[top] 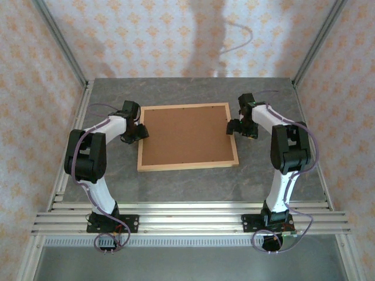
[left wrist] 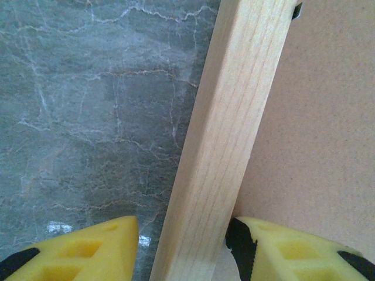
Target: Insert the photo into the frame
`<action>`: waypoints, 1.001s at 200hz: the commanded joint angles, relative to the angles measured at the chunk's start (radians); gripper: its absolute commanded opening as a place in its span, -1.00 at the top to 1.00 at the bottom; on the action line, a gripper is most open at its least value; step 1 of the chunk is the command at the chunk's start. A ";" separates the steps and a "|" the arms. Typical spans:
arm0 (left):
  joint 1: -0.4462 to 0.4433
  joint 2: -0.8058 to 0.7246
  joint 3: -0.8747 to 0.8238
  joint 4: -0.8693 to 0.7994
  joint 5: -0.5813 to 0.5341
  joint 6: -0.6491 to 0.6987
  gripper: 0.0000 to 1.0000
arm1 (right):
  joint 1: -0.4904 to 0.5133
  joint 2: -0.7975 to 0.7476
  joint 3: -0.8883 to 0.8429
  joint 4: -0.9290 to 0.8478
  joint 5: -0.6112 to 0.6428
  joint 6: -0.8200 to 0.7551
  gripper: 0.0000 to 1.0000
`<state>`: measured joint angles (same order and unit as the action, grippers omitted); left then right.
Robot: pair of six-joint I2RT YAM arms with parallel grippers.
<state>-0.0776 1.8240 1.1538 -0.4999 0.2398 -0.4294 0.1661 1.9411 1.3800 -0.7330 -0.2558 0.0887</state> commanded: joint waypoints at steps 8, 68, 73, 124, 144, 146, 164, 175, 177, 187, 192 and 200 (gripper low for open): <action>-0.006 0.031 -0.042 0.027 0.015 -0.024 0.02 | 0.015 0.074 -0.047 0.024 -0.045 0.025 -0.77; -0.025 0.033 -0.072 0.049 0.027 -0.036 0.03 | 0.055 0.100 -0.013 -0.011 -0.025 0.020 -0.77; -0.026 0.034 -0.074 0.052 0.027 -0.038 0.03 | 0.060 0.103 -0.010 -0.017 -0.015 0.015 -0.78; -0.036 0.041 -0.068 0.053 0.032 -0.039 0.03 | 0.092 0.123 0.020 -0.059 0.028 -0.017 -0.83; -0.037 0.043 -0.064 0.053 0.033 -0.040 0.03 | 0.093 0.130 0.028 -0.068 0.029 -0.020 -0.85; -0.038 0.043 -0.063 0.053 0.033 -0.040 0.03 | 0.092 0.130 0.029 -0.070 0.029 -0.021 -0.85; -0.037 0.043 -0.062 0.053 0.032 -0.040 0.03 | 0.093 0.131 0.030 -0.072 0.027 -0.025 -0.87; -0.038 0.041 -0.062 0.049 0.030 -0.040 0.03 | 0.093 0.130 0.028 -0.071 0.025 -0.025 -0.87; -0.038 0.041 -0.060 0.049 0.030 -0.039 0.03 | 0.093 0.129 0.029 -0.069 0.024 -0.024 -0.87; -0.038 0.038 -0.059 0.045 0.026 -0.038 0.03 | 0.091 0.126 0.028 -0.072 0.015 -0.026 -0.87; -0.039 0.037 -0.058 0.043 0.025 -0.034 0.03 | 0.092 0.122 0.030 -0.072 0.001 -0.030 -0.87; -0.038 0.034 -0.054 0.038 0.021 -0.032 0.03 | 0.089 0.109 0.031 -0.071 -0.020 -0.030 -0.86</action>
<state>-0.0837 1.8149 1.1217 -0.4511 0.2512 -0.4637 0.2134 1.9911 1.4345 -0.7773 -0.2050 0.0807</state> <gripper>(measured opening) 0.487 0.934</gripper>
